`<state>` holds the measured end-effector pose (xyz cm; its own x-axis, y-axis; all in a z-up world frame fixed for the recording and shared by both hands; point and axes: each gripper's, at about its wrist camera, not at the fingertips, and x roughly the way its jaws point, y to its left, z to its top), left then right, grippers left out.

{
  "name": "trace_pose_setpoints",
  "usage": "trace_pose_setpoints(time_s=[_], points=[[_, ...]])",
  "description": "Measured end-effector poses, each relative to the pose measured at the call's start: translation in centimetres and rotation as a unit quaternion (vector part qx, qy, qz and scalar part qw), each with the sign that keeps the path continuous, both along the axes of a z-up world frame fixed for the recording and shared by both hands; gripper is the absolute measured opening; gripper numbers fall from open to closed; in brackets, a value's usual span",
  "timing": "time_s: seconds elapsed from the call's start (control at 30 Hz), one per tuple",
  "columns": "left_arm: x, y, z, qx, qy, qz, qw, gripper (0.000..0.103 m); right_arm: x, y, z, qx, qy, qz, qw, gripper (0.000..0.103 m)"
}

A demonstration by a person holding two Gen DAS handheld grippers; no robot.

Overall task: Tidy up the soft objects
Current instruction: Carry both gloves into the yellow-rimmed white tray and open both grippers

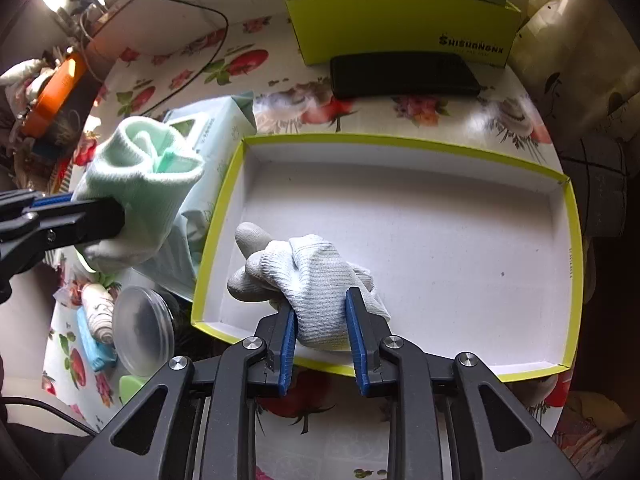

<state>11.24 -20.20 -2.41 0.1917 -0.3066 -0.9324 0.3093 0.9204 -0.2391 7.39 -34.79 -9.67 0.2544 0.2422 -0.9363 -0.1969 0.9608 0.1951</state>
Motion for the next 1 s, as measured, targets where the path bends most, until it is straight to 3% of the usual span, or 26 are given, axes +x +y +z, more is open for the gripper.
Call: trace_pose_setpoints(time_s=[0.3,0.6,1.0], points=[[-0.1,-2.0,-2.1,-0.004,0.026,-0.025,0.9994,0.016,-2.9,-0.9,-0.4,0.023,0.037,0.015,0.999,0.023],[0.3,-3.6,-4.2,0.013,0.043,-0.044,0.998,0.016,-2.2,-2.1,1.3,0.038,0.013,-0.019,0.999,0.025],[0.2,-2.8,-3.4,-0.008,0.048,-0.03,0.9983,0.027,-3.0,-0.5,1.6,0.051,0.023,0.0,0.998,0.04]])
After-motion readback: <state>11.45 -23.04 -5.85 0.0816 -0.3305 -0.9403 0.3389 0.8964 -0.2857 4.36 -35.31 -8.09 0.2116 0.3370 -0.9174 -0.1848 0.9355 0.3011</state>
